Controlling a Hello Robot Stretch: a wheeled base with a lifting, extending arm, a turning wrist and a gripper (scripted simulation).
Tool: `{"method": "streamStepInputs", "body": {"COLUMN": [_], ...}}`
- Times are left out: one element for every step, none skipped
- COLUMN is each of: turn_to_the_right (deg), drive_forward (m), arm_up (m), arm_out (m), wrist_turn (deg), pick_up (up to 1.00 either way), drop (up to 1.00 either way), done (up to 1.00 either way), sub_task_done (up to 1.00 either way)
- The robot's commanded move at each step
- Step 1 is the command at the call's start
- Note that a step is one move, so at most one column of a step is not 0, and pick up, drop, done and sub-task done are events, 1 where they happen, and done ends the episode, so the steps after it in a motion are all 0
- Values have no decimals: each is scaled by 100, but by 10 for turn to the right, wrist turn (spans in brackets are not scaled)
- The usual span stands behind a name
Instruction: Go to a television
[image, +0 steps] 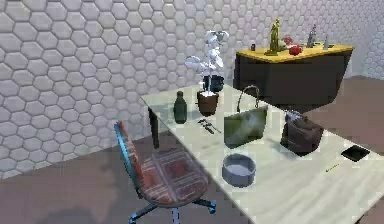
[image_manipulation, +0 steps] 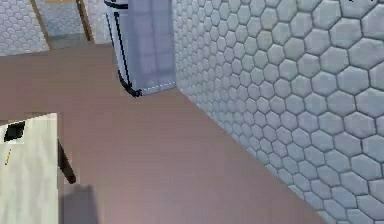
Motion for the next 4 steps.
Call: {"method": "streamStepInputs", "body": {"turn_to_the_right": [450, 450, 150, 0], "drive_forward": [0, 0, 0, 40], "arm_up": [0, 0, 0, 0], "arm_out": [0, 0, 0, 0], "wrist_turn": [0, 0, 0, 0], "pick_up": [0, 0, 0, 0], "drop": [0, 0, 0, 0], "done": [0, 0, 0, 0], "sub_task_done": [0, 0, 0, 0]}}
